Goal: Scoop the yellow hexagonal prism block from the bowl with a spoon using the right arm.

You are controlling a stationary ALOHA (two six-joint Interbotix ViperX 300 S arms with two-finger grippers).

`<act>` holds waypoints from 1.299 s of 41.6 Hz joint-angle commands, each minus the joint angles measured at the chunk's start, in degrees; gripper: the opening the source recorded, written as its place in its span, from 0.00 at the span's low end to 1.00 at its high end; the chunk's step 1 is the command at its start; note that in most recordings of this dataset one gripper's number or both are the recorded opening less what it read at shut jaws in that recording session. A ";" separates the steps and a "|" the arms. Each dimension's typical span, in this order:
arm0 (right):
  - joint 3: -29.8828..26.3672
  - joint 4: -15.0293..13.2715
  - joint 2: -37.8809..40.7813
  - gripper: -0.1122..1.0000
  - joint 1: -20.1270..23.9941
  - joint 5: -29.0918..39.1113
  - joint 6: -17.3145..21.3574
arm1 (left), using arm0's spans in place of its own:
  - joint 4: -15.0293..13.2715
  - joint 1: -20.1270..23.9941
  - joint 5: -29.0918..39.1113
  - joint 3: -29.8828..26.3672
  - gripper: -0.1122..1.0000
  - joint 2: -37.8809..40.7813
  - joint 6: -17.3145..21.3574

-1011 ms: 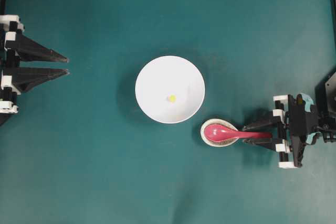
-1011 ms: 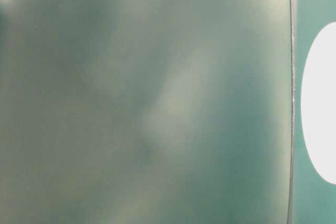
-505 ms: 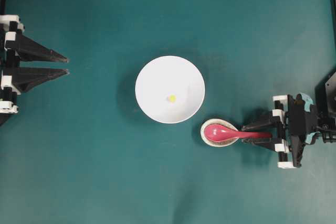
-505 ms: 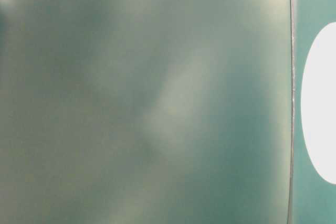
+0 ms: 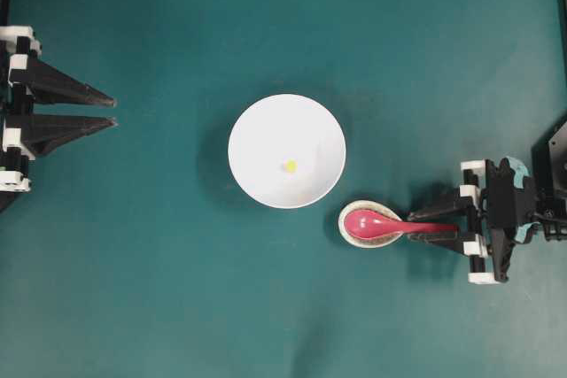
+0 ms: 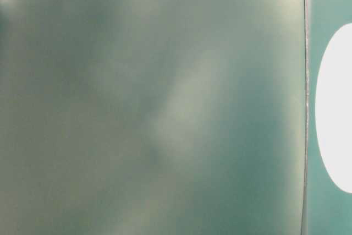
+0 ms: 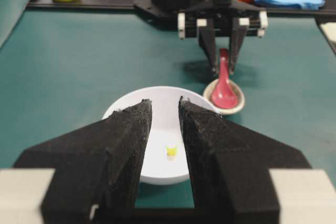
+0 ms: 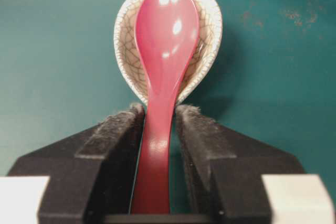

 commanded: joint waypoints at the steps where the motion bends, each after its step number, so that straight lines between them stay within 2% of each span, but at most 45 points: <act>1: -0.35 0.09 -0.44 0.42 0.26 -0.18 -0.18 | 0.09 0.09 -0.26 -1.05 0.35 0.53 0.00; 7: -0.44 0.09 -0.44 0.32 0.26 -0.18 -1.14 | 0.09 0.09 -0.26 -0.97 0.35 0.53 0.00; 19: -0.97 0.09 -0.79 0.32 0.26 -0.18 -1.41 | 0.09 0.09 -0.26 -0.97 0.35 0.53 -0.18; 39: -1.49 0.09 -7.38 0.32 -0.44 0.35 -2.20 | 0.09 0.00 0.18 -0.62 0.35 0.44 -0.88; 54: -5.01 0.09 -12.83 0.32 -4.48 9.05 -9.23 | 0.09 0.09 1.85 -0.53 0.35 0.44 -1.05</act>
